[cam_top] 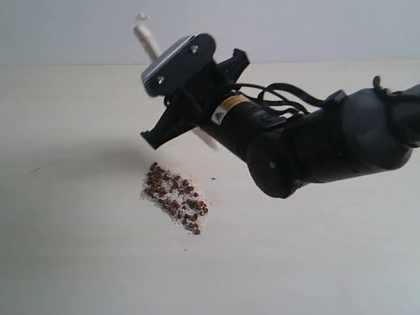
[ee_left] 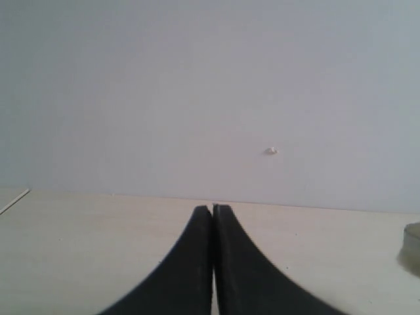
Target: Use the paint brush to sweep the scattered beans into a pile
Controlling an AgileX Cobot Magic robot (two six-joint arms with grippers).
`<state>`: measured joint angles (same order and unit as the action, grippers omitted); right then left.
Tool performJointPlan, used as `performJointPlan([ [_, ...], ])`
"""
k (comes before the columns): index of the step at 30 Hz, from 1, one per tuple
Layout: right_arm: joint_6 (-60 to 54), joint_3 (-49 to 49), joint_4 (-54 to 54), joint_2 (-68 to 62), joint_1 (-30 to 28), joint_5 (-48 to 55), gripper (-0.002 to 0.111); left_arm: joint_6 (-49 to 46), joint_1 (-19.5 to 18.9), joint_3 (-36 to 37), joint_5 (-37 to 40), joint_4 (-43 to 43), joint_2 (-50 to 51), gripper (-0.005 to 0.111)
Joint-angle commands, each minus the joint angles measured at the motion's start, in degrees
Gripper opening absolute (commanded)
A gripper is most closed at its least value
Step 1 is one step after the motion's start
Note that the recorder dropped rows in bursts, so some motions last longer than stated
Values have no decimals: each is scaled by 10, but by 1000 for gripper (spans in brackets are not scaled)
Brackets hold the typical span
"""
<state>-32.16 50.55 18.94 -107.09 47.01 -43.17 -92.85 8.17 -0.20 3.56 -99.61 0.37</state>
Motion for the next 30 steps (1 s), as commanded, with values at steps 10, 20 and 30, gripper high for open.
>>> performJointPlan([
  [10,-416,-11,771,62,101,-172,0,-1,-1,2,-4,-3,-4,0],
  [20,-290,-10,810,30,225,-203,0,-1,-1,2,-4,-3,-4,0],
  [30,-249,36,810,-56,237,-184,0,-1,-1,2,-4,-3,-4,0],
])
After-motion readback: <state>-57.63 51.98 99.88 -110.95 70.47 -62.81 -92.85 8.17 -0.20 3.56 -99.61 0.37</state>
